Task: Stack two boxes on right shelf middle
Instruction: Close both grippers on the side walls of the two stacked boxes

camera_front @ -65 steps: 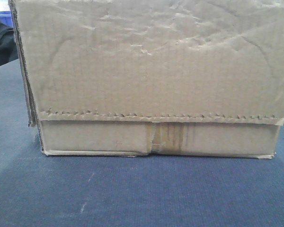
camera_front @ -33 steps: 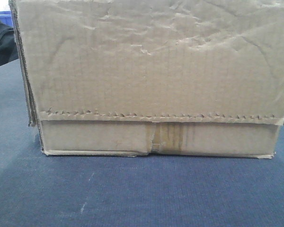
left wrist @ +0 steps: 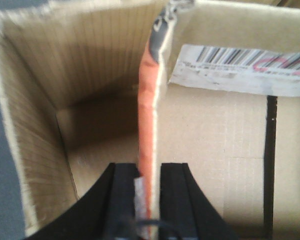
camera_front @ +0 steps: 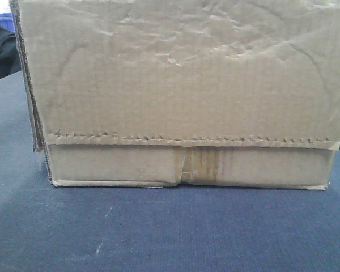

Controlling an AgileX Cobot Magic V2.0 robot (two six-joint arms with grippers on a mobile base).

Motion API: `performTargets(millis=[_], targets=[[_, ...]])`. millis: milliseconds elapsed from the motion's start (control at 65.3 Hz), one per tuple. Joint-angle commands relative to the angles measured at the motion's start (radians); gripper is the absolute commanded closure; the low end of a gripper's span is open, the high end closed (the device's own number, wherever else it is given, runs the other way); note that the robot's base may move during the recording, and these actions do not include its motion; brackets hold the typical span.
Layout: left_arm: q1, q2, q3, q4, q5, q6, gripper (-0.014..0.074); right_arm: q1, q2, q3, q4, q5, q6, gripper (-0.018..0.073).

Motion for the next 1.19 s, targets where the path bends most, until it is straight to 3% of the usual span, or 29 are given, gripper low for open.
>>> performTargets(millis=[0,92,169,276,368,490,689,873,1180], targets=[[-0.001,0.003,-0.008,-0.01,-0.003,-0.016,0.0708,0.001,-0.001,-0.005,-0.008,-0.006,0.0,0.0],[-0.001,0.003,-0.008,-0.01,-0.003,-0.016,0.0695,0.001,-0.001,-0.005,-0.008,-0.004,0.0,0.0],[-0.001,0.003,-0.008,-0.01,-0.003,-0.016,0.0622,0.001,-0.001,-0.005,-0.008,-0.004,0.0,0.0],[-0.001,0.003,-0.008,-0.01,-0.003,-0.016,0.0412,0.001,-0.001,-0.005,-0.008,-0.006,0.0,0.0],[-0.001,-0.007,-0.008,-0.014,-0.003,-0.016,0.0159,0.001,-0.001,-0.005,-0.008,-0.006,0.0,0.0],[-0.001,-0.034,-0.008,-0.015,-0.006,-0.016,-0.0022,0.001,-0.001,-0.005,-0.008,-0.006,0.0,0.0],[-0.001,-0.123,-0.008,0.0,0.0,-0.016,0.0007,0.001,-0.001,-0.005,-0.008,0.0,0.0,0.0],[0.003,-0.206,-0.008,0.147,0.011,0.029,0.0008,0.001,0.008,-0.041,-0.008,0.055,0.0,0.0],[0.126,-0.266,0.027,0.106,0.011,0.08,0.0008,0.096,0.205,-0.267,-0.008,0.289,-0.001,0.0]])
